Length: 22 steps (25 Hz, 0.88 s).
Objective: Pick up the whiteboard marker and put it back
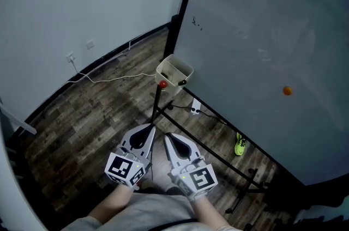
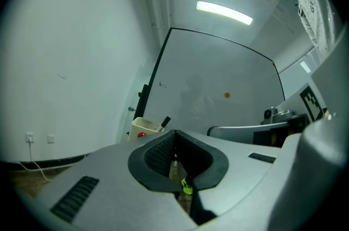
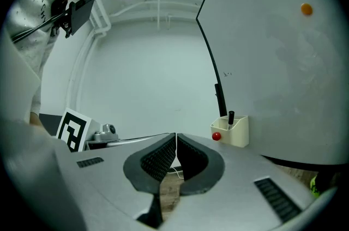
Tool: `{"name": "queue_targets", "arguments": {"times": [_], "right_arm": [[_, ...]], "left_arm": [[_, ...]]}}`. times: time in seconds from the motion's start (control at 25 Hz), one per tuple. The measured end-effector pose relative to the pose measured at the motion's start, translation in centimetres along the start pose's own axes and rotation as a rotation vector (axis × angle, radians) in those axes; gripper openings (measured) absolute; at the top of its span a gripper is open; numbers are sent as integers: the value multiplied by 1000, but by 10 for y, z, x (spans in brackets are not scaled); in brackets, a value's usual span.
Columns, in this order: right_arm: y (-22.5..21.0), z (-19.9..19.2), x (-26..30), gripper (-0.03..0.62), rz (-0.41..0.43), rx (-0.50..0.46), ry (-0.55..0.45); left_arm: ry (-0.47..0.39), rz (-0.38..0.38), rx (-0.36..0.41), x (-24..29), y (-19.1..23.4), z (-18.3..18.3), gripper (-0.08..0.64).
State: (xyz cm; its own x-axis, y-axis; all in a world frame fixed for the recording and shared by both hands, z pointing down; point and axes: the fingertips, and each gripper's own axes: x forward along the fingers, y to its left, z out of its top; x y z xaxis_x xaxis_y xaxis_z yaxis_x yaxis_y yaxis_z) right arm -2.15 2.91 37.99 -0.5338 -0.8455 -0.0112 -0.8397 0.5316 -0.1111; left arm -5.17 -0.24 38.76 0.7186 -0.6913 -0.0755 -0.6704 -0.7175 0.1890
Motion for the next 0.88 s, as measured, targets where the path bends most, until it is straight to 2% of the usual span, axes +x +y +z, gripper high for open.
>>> {"name": "queue_targets", "arguments": {"times": [0.12, 0.32, 0.52, 0.88], "right_arm": [[-7, -8, 5, 20, -23, -12, 44], [-26, -15, 17, 20, -32, -20, 62], [-70, -8, 47, 20, -46, 6, 112], [-117, 4, 90, 21, -32, 16, 67]], "left_arm": [[10, -19, -14, 6, 3, -6, 15], [15, -20, -34, 22, 15, -15, 15], [26, -5, -25, 60, 36, -5, 15], [25, -17, -2, 114, 61, 4, 15]]}}
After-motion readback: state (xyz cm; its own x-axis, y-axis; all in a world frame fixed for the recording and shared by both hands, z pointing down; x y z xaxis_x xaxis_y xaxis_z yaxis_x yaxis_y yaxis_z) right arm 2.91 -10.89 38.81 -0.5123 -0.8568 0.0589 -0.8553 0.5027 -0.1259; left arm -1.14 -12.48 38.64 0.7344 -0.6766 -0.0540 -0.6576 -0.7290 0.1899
